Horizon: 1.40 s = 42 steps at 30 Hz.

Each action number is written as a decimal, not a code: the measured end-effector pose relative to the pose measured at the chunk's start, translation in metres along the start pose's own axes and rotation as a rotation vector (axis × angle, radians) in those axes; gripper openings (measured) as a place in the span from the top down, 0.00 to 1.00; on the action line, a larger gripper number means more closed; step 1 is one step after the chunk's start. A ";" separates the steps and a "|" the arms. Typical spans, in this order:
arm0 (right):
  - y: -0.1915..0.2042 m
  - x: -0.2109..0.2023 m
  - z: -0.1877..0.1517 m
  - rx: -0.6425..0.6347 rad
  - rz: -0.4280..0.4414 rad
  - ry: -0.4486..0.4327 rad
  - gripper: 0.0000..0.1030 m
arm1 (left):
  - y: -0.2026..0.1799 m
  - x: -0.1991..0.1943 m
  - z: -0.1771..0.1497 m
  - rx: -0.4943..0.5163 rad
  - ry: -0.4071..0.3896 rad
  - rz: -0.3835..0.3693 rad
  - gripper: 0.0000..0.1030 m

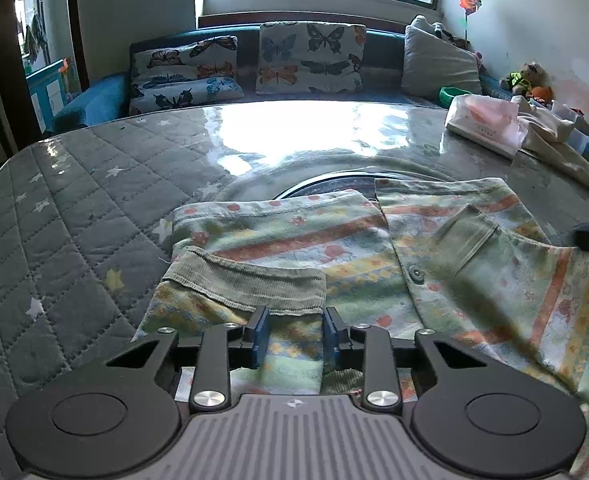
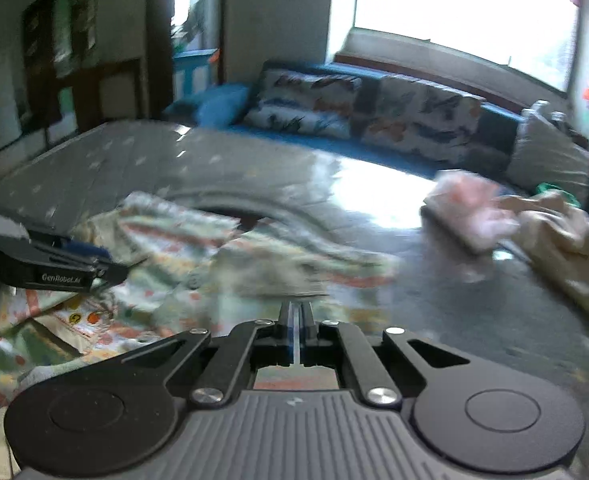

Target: Fold clothes

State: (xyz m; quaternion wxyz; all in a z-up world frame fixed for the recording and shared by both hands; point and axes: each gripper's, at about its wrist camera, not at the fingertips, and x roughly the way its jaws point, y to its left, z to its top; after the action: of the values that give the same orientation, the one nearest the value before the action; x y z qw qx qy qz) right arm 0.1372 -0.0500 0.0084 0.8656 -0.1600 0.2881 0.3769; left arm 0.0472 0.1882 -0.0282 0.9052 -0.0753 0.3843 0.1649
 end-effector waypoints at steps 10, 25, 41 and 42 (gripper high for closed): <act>-0.045 -0.056 -0.031 0.082 -0.120 0.007 0.93 | 0.002 0.000 0.001 0.004 -0.001 -0.013 0.95; 0.035 0.004 -0.010 -0.012 0.102 0.042 0.72 | 0.076 -0.089 -0.005 -0.228 -0.189 0.051 0.97; 0.067 0.076 -0.002 -0.070 0.078 0.143 0.71 | 0.192 -0.161 -0.095 -0.495 -0.168 0.348 0.97; 0.067 0.078 -0.003 -0.072 0.072 0.142 0.71 | 0.193 -0.160 -0.099 -0.498 -0.159 0.354 0.97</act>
State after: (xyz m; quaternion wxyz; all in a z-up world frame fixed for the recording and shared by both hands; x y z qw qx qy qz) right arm 0.1286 0.0369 -0.0458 0.8226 -0.2068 0.3404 0.4059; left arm -0.1921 0.3042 0.0167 0.8434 -0.2137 0.2672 0.4142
